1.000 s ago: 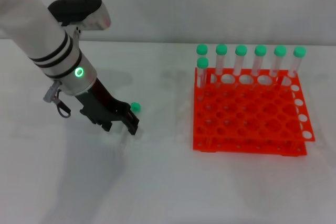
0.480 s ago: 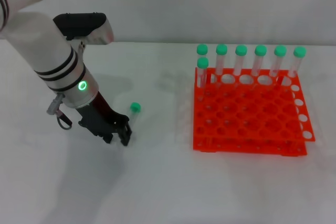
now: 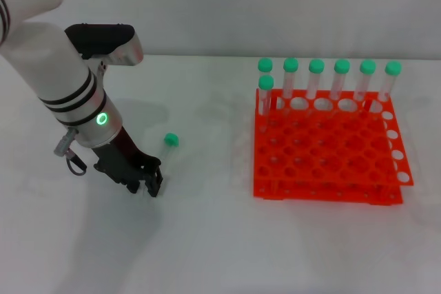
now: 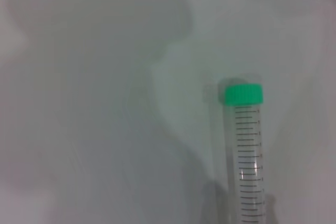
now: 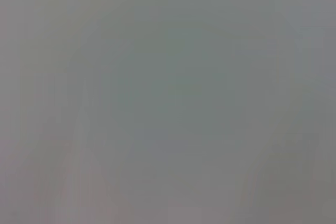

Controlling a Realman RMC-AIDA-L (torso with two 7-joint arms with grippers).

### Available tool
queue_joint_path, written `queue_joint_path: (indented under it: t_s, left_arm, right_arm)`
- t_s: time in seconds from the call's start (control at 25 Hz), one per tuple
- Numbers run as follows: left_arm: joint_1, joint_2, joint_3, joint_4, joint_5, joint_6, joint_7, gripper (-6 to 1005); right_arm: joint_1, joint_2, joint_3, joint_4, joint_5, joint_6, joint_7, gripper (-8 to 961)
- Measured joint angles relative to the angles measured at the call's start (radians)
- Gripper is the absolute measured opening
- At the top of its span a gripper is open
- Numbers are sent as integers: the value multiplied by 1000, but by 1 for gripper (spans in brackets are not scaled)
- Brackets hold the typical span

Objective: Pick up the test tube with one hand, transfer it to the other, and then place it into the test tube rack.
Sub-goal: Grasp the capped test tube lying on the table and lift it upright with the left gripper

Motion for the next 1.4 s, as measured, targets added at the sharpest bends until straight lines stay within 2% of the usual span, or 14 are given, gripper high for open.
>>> queue_joint_path:
  t_s: [0.52, 0.76, 0.84, 0.96, 1.12, 1.24, 1.4]
  left_arm:
    - [-4, 1, 0, -4, 38, -92, 24, 211]
    - [2, -1, 0, -28, -34, -173, 153, 184]
    - [14, -3, 0, -58, -109, -179, 229, 184]
    - [49, -5, 0, -126, -294, -165, 404, 184]
    - [138, -5, 0, -197, -581, -94, 695, 184]
    - [222, -5, 0, -245, -775, -4, 904, 184]
    - [326, -5, 0, -321, -995, 201, 1149, 184]
  right_arm:
    - [2, 0, -2, 0, 0, -4, 10, 814]
    - [-4, 0, -5, 1, -5, -26, 15, 810]
    - [-12, 0, -6, 2, -6, -51, 22, 809]
    - [-25, 0, -7, 2, -7, -81, 59, 807]
    - [-35, -2, -9, -3, -7, -91, 117, 805]
    - [-33, -3, -35, -8, -9, -84, 142, 804]
    - [-19, -3, -93, -12, -16, -84, 161, 801]
